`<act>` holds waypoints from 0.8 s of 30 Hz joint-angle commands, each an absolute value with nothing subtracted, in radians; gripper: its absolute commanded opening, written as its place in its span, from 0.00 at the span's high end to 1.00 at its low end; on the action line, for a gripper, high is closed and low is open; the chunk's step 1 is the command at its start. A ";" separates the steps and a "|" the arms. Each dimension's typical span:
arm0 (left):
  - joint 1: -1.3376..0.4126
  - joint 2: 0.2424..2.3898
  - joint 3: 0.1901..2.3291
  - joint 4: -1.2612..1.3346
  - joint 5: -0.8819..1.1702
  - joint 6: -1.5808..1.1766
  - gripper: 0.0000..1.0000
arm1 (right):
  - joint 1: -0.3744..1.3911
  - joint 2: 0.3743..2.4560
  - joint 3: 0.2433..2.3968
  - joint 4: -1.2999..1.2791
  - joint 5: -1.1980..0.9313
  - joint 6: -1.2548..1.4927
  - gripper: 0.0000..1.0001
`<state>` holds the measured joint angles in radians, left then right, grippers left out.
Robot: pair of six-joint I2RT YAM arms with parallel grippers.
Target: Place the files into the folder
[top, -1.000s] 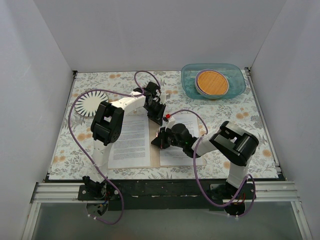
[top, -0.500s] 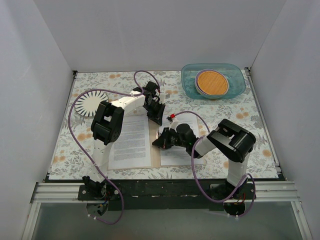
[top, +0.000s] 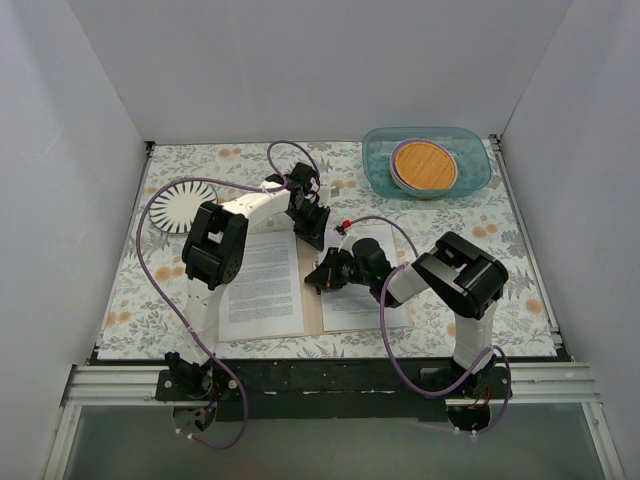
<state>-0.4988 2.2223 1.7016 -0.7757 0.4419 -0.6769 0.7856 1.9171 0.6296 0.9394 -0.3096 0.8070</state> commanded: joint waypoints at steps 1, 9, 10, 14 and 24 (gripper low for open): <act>-0.472 2.284 1.683 -0.792 0.293 -0.630 0.94 | 0.784 2.020 0.568 0.557 -0.250 0.758 0.99; -0.457 2.293 1.703 -0.802 0.298 -0.629 0.94 | 0.788 2.011 0.499 0.532 -0.229 0.776 0.99; -0.453 2.295 1.706 -0.804 0.299 -0.629 0.94 | 0.788 2.013 0.499 0.526 -0.227 0.778 0.99; -0.449 2.296 1.712 -0.805 0.296 -0.629 0.95 | 0.788 2.010 0.503 0.493 -0.212 0.767 0.99; -0.443 2.307 1.712 -0.804 0.290 -0.629 0.95 | 0.787 2.042 0.460 0.511 -0.224 0.772 0.99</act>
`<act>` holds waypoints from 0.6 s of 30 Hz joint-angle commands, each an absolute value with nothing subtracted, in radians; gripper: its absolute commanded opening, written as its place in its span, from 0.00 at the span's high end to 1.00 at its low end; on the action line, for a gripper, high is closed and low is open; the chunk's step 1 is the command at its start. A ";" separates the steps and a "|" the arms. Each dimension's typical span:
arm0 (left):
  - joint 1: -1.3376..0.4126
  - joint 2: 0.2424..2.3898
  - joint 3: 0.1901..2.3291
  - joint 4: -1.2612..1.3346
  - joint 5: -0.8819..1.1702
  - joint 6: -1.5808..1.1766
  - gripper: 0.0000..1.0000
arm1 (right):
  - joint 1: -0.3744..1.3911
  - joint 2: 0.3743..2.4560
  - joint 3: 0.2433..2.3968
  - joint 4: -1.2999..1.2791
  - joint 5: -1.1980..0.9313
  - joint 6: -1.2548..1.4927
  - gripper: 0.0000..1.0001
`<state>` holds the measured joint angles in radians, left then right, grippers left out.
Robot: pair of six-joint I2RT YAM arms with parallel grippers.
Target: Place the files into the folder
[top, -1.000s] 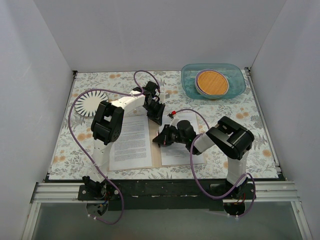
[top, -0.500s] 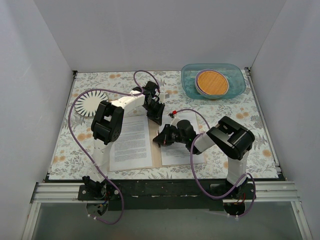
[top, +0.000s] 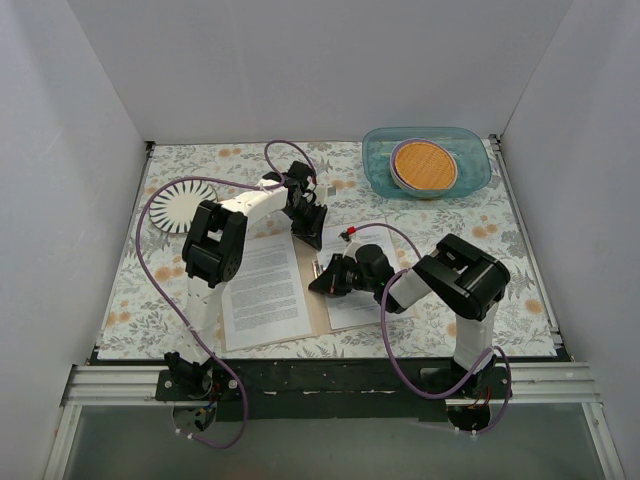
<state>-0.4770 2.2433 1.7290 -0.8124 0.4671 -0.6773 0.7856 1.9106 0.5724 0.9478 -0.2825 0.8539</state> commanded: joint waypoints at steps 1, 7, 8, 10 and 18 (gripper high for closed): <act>-0.443 2.309 1.712 -0.804 0.290 -0.627 0.95 | 0.785 2.048 0.460 0.511 -0.230 0.772 0.99; -0.443 2.315 1.721 -0.808 0.284 -0.627 0.95 | 0.764 2.091 0.468 0.543 -0.262 0.772 0.99; -0.443 2.319 1.723 -0.810 0.282 -0.627 0.96 | 0.758 2.095 0.471 0.545 -0.267 0.762 0.99; -0.443 2.322 1.726 -0.815 0.285 -0.626 0.96 | 0.743 2.105 0.488 0.543 -0.282 0.756 0.99; -0.443 2.322 1.730 -0.813 0.285 -0.635 0.96 | 0.741 2.200 0.563 0.514 -0.334 0.756 0.99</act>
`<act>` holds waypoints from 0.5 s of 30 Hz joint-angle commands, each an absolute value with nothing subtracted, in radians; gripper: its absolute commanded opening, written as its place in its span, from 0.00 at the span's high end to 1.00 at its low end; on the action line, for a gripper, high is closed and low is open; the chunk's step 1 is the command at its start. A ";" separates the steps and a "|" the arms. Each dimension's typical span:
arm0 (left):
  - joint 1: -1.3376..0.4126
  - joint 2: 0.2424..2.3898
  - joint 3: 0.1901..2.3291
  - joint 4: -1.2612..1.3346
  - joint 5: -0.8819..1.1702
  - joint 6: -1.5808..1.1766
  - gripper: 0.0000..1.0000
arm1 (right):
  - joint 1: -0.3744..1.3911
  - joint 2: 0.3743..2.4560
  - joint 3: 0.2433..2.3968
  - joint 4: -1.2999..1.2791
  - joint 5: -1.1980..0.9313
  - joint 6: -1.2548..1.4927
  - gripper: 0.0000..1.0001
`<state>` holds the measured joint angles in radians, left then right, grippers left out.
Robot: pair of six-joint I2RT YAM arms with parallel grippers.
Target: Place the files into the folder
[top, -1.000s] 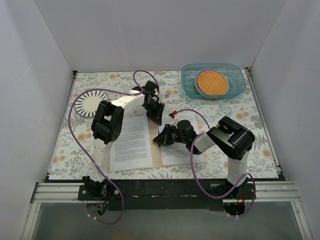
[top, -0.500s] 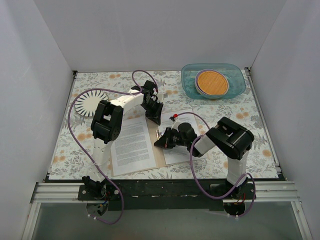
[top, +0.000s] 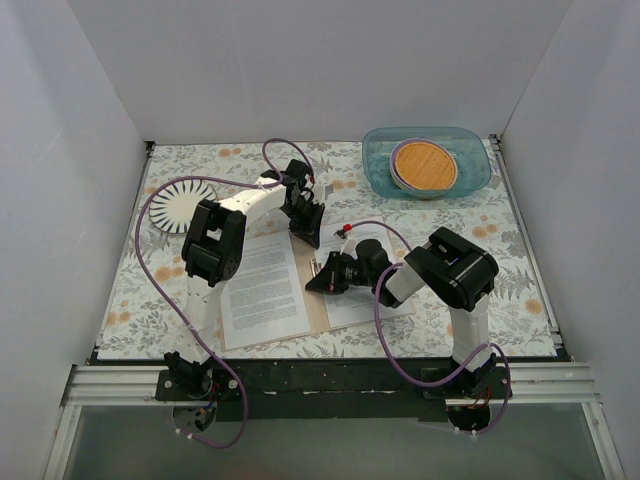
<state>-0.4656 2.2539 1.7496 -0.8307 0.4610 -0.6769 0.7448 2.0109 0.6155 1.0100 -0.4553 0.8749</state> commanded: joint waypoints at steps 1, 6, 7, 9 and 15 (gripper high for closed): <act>-0.443 2.319 1.729 -0.811 0.284 -0.634 0.96 | 0.739 2.203 0.563 0.515 -0.336 0.767 0.99; -0.443 2.318 1.738 -0.816 0.285 -0.630 0.96 | 0.747 2.184 0.549 0.474 -0.302 0.761 0.99; -0.443 2.318 1.746 -0.822 0.284 -0.629 0.96 | 0.747 2.184 0.545 0.469 -0.298 0.761 0.99; -0.443 2.315 1.753 -0.825 0.282 -0.626 0.96 | 0.758 2.184 0.546 0.453 -0.276 0.753 0.99; -0.443 2.299 1.750 -0.824 0.276 -0.624 0.96 | 0.765 2.220 0.572 0.416 -0.272 0.744 0.99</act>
<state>-0.4572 2.2551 1.7603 -0.8371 0.4450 -0.6716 0.7506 2.0289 0.6441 0.9943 -0.4538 0.8833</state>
